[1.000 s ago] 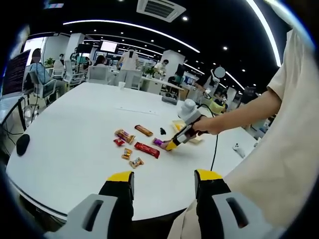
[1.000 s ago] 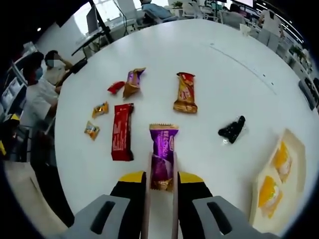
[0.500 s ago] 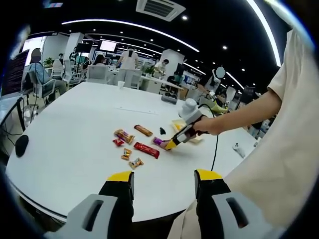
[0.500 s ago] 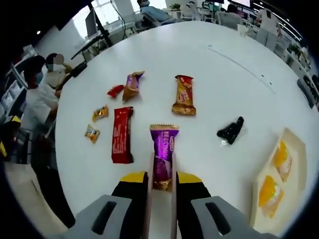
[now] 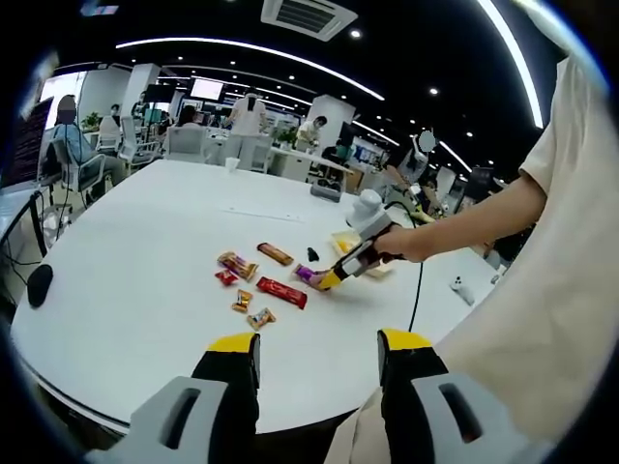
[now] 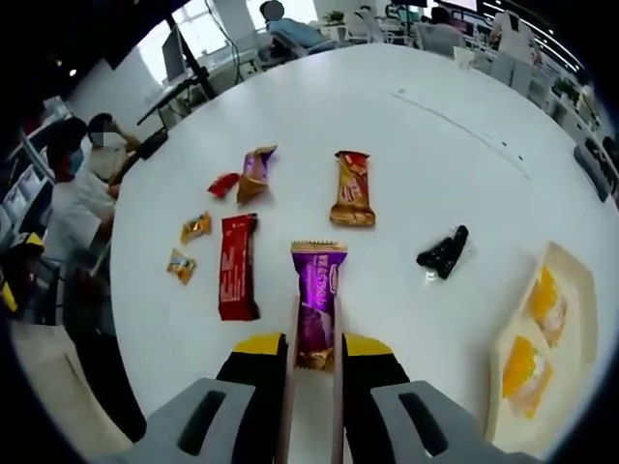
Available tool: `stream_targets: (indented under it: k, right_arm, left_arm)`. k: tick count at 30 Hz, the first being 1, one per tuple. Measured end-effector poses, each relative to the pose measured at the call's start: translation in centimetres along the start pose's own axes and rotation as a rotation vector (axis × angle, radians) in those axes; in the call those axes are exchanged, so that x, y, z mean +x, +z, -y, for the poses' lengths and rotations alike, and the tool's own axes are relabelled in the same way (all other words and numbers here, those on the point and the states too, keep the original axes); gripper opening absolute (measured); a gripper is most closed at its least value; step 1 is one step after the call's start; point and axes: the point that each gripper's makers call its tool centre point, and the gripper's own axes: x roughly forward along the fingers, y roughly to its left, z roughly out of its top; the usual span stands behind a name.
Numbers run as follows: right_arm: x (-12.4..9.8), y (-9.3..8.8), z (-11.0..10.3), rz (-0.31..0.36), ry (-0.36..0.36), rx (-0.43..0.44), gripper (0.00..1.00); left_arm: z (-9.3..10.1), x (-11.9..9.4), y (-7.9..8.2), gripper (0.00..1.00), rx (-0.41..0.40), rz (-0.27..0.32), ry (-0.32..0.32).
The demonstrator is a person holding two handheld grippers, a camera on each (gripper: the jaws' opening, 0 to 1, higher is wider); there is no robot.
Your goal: Place the target food into the container with the food tongs after gripping and lifting it, then release it inside without dropping or visibly crushing the food.
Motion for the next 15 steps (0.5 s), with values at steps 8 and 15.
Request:
stream_targets:
  k: [8, 15]
  right_arm:
    - [0.66, 0.02, 0.7, 0.004, 0.004, 0.006, 0.21]
    - [0.24, 0.56, 0.51, 0.023, 0.002, 0.009, 0.21]
  left_arm:
    - [-0.04, -0.05, 0.02, 0.49, 0.001, -0.001, 0.0]
    - [-0.02, 0.07, 0.12, 0.48, 0.004, -0.001, -0.005]
